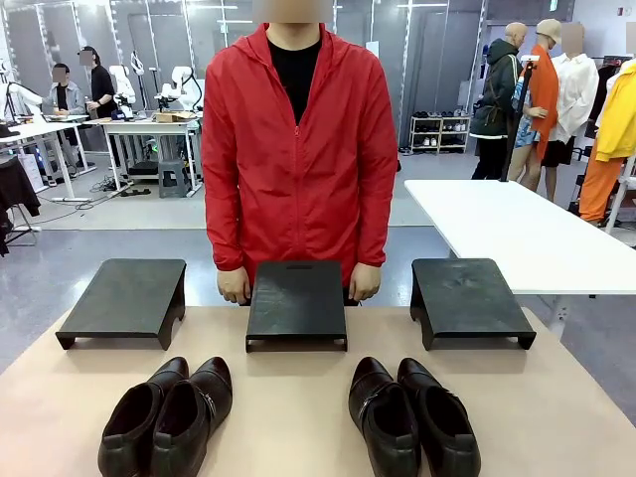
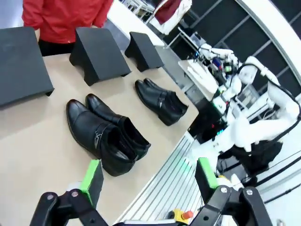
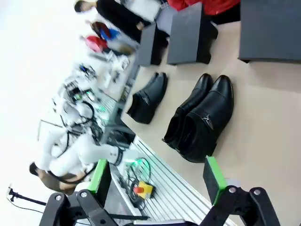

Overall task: Place the shoes on the stand as instructed by the person.
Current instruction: Pick up one pair of Shoes and place it on the Shoes Stand indicated by the person.

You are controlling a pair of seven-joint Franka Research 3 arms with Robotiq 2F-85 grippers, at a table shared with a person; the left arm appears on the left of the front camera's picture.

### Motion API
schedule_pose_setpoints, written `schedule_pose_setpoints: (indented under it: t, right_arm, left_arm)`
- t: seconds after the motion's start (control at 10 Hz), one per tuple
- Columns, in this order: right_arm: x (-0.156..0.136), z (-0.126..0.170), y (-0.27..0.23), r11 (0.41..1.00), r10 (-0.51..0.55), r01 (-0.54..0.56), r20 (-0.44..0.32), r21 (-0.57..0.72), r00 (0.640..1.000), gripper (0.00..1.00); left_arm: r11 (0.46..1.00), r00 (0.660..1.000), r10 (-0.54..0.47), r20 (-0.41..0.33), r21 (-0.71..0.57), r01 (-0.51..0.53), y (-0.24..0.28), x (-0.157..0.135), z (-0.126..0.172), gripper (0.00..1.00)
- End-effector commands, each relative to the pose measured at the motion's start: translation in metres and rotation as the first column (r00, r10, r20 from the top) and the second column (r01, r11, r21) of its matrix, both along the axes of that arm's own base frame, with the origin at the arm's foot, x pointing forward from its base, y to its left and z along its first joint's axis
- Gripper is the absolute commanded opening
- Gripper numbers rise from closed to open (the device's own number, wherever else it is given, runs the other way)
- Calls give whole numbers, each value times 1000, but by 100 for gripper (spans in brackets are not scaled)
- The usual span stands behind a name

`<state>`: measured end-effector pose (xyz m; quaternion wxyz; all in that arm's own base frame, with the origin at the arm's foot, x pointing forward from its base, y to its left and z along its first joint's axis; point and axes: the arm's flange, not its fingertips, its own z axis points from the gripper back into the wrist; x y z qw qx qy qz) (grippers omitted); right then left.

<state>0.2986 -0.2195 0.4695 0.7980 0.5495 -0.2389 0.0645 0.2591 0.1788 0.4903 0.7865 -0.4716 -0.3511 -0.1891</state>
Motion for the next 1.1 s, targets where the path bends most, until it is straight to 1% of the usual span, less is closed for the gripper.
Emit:
schedule_pose_setpoints:
  t: [0.0,0.1,0.2,0.4,0.7,0.8,1.0]
  right_arm:
    - [1,-36,-25,995,-12,9,28,103,1000,100]
    - [-7,-48,-33,992,-22,16,43,124,999,100]
    - [-15,-56,-40,991,-32,21,76,134,997,100]
    - [-20,-65,-49,986,-49,32,97,164,994,100]
    - [-16,-66,-44,986,-49,31,107,163,993,100]
    - [-22,-71,-43,985,-49,36,72,167,996,100]
    - [-22,-71,-43,985,-49,36,72,167,996,100]
  left_arm:
    - [999,1000,3,-17,-54,-4,5,-2,1,100]
    - [996,998,17,-66,-86,-23,7,-7,2,100]
    - [992,992,44,-120,-115,-58,13,-11,3,100]
    - [989,985,69,-160,-117,-88,13,-19,2,100]
    - [991,980,65,-187,-107,-86,12,-21,0,100]
    - [990,982,75,-171,-105,-94,14,-21,-8,100]
    - [990,982,75,-171,-105,-94,14,-21,-8,100]
